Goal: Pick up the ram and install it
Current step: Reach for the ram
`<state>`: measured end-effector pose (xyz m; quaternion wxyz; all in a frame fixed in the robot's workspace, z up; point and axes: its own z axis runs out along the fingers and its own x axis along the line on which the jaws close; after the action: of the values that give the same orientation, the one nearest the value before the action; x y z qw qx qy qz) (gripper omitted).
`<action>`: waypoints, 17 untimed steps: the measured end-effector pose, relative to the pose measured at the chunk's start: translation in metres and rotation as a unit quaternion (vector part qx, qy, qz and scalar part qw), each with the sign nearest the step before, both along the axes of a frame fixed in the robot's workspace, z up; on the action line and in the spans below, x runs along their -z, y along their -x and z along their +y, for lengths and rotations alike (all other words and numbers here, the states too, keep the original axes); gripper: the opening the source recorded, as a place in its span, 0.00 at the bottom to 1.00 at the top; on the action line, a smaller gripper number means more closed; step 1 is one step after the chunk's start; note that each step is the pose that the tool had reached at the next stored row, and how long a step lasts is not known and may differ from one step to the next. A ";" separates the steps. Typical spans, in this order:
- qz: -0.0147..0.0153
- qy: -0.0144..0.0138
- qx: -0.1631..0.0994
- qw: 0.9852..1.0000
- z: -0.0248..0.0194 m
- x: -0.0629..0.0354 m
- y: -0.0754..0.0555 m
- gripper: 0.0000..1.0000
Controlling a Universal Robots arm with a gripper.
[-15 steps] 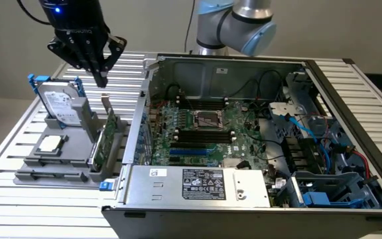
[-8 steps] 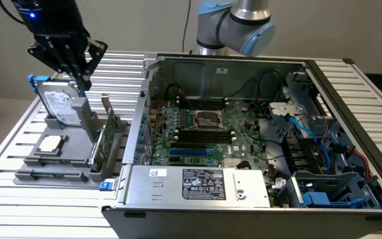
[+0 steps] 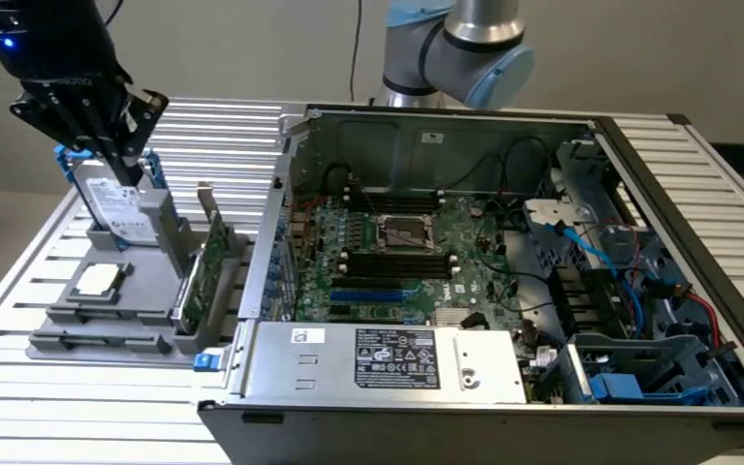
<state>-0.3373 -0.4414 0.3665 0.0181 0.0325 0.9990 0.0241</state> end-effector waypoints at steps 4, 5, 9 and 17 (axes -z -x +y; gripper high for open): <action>0.002 0.000 0.000 1.000 -0.0055 0.0049 0.012 0.11; 0.003 0.000 0.000 1.000 -0.0071 0.0061 0.015 0.11; 0.007 0.000 0.000 1.000 -0.0145 0.0108 0.022 0.11; 0.018 0.000 0.000 1.000 -0.0374 0.0197 0.028 0.11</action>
<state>-0.3649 -0.4788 0.3468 0.0000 0.0325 0.9992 0.0237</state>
